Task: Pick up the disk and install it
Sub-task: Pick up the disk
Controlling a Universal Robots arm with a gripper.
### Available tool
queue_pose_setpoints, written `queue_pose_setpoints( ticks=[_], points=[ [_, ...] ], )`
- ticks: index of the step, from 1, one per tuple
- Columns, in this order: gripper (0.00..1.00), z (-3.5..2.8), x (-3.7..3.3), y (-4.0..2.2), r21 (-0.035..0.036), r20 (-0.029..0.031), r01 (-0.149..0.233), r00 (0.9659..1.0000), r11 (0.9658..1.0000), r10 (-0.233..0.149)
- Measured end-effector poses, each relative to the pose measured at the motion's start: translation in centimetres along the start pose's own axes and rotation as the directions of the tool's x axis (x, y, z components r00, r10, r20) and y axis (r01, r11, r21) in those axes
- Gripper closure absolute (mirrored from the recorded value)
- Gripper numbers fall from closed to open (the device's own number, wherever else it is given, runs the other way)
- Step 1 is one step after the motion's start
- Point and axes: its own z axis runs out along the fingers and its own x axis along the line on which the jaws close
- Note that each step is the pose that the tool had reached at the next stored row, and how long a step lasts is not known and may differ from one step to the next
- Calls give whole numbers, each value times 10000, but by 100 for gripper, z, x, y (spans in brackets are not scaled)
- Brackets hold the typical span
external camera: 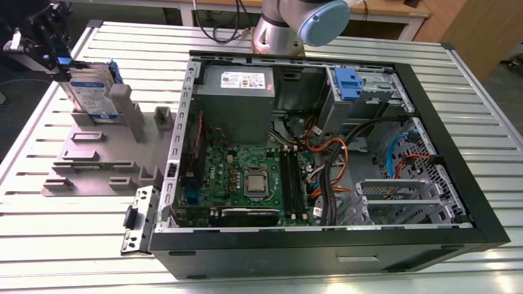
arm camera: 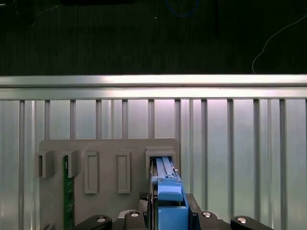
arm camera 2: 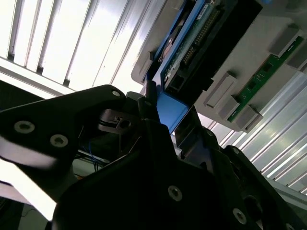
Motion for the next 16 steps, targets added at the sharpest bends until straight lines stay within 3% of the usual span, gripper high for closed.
queue_pose_setpoints(
  ticks=[2,6,16],
  points=[
    [59,8,0,-4,-45,9,-4,10000,10000,4],
    [59,30,0,-6,-222,29,-43,10000,9997,44],
    [59,43,-1,-14,-230,5,-73,10000,9997,73]
  ],
)
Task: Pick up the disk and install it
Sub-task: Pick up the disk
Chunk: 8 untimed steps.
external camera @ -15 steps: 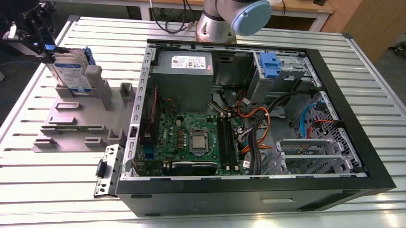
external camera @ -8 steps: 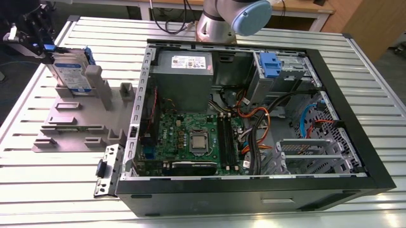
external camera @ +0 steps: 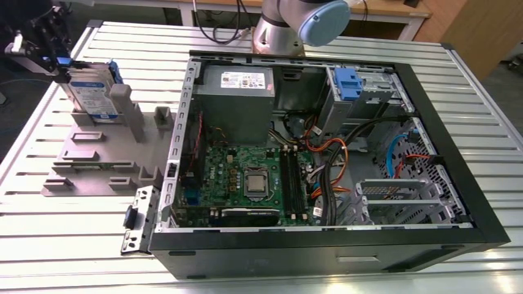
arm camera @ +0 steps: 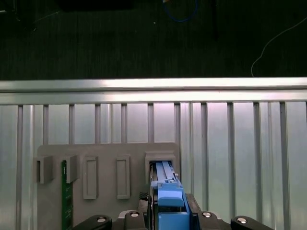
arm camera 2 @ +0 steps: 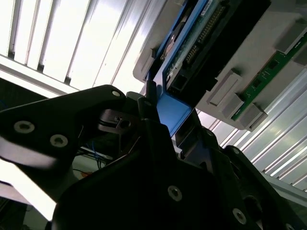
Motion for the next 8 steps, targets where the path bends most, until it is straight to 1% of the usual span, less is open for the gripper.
queue_pose_setpoints(
  ticks=[3,8],
  points=[
    [59,6,-1,-7,-2,-1,-5,10000,10000,5],
    [59,19,-2,-17,-1,0,-122,9999,9999,122]
  ],
)
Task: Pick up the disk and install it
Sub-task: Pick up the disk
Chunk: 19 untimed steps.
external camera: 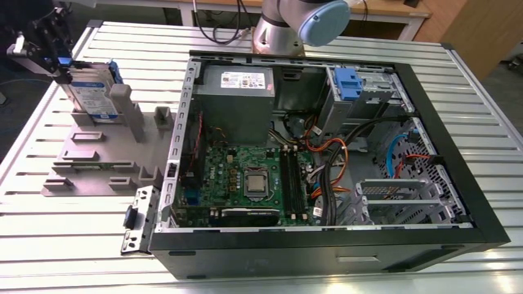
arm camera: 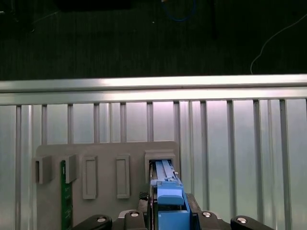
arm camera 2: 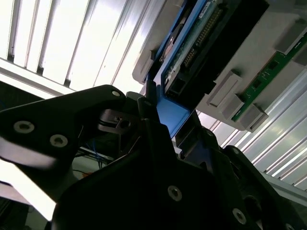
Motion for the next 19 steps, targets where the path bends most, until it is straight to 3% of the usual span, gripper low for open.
queue_pose_setpoints(
  ticks=[19],
  points=[
    [59,25,0,-2,5,-108,-73,9999,10000,73]
  ],
)
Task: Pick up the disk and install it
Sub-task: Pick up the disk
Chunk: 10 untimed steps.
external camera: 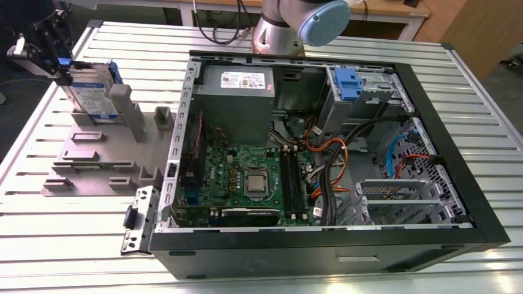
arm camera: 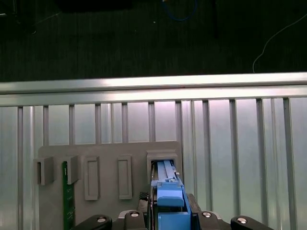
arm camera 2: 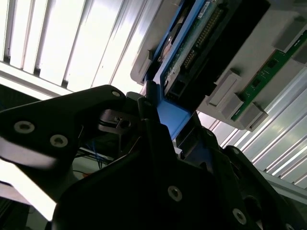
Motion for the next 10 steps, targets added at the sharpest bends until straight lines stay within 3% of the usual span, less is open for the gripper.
queue_pose_setpoints(
  ticks=[10],
  points=[
    [60,14,-3,-7,2,-9,-1,10000,10000,1]
  ],
)
